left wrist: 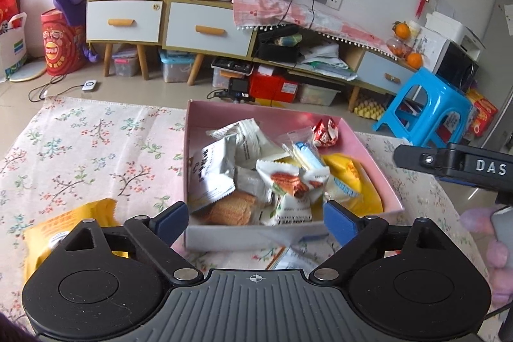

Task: Organize snacks
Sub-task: 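Open both tools to drop the silver and clear packets into the box, then withdraw both tools from the box back over the loose snacks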

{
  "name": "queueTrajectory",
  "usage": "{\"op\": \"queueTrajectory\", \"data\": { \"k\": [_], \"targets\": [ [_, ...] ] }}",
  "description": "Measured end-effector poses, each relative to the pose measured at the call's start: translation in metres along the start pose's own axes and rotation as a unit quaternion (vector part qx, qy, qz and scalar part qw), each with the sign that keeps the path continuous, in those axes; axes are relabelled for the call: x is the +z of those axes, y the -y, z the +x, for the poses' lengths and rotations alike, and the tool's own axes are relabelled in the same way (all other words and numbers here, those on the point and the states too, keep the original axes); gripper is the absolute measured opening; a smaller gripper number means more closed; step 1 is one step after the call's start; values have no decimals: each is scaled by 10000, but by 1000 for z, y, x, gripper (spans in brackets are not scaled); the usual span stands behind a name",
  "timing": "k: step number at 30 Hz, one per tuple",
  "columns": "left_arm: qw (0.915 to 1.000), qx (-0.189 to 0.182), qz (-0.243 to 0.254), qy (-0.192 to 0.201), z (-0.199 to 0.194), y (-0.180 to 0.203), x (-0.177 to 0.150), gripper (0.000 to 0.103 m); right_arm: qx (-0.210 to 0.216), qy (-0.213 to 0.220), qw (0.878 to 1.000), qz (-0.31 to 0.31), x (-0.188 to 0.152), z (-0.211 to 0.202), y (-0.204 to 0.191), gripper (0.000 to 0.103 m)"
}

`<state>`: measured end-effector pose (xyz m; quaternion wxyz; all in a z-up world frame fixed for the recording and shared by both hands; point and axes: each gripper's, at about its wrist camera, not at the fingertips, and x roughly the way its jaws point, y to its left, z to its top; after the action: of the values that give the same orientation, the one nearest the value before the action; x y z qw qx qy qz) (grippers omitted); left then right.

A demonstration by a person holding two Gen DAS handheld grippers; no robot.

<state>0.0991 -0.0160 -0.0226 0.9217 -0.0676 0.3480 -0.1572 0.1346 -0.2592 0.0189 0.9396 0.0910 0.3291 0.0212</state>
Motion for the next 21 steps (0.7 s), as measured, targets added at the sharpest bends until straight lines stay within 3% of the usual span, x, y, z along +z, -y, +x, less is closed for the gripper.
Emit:
{"op": "queueTrajectory", "data": {
  "k": [12,21],
  "targets": [
    [9993,20,335,-163,-22,-9,-24,98,-37,61,9999,-150,-23,-21,13,93],
    [9964,93,786,-290,-29,-8,-48,98,-81,18,9982,-597,-50,-33,21,93]
  ]
}}
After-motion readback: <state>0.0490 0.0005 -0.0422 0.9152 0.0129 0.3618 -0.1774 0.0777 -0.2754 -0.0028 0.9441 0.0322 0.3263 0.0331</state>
